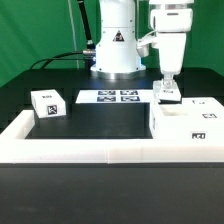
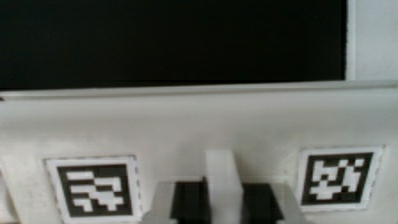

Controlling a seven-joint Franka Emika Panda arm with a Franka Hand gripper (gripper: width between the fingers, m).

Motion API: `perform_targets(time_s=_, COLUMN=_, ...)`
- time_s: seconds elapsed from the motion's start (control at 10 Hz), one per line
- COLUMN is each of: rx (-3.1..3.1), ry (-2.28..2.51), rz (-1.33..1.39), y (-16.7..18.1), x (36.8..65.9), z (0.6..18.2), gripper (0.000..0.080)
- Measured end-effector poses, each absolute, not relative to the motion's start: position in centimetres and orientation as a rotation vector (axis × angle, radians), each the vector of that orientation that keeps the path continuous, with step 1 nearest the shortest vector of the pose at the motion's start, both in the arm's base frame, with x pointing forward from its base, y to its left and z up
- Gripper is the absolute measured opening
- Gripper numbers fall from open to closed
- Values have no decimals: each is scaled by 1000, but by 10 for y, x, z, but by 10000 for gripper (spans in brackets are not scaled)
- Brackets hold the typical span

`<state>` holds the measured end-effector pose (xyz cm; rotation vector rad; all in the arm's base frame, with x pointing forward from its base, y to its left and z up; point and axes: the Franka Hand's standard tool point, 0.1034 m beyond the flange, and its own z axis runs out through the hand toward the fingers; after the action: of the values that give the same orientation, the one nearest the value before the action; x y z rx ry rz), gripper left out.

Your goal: Assemble cabinet

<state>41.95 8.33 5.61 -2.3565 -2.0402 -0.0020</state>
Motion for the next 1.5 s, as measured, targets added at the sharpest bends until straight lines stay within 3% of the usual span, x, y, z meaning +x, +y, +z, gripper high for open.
perform_targets(time_s=0.7, rx=-2358, ry=-2048, rz=-1, y=78, x=432, z=61, gripper=68)
perform_targets(time_s=0.9, rx=-2349, ry=-2065, rz=24, y=74, x=449, z=68, gripper=68)
perform_targets(time_s=1.5, rx=-2344, ry=-2060, rz=29, y=70, x=464, z=65, gripper=68)
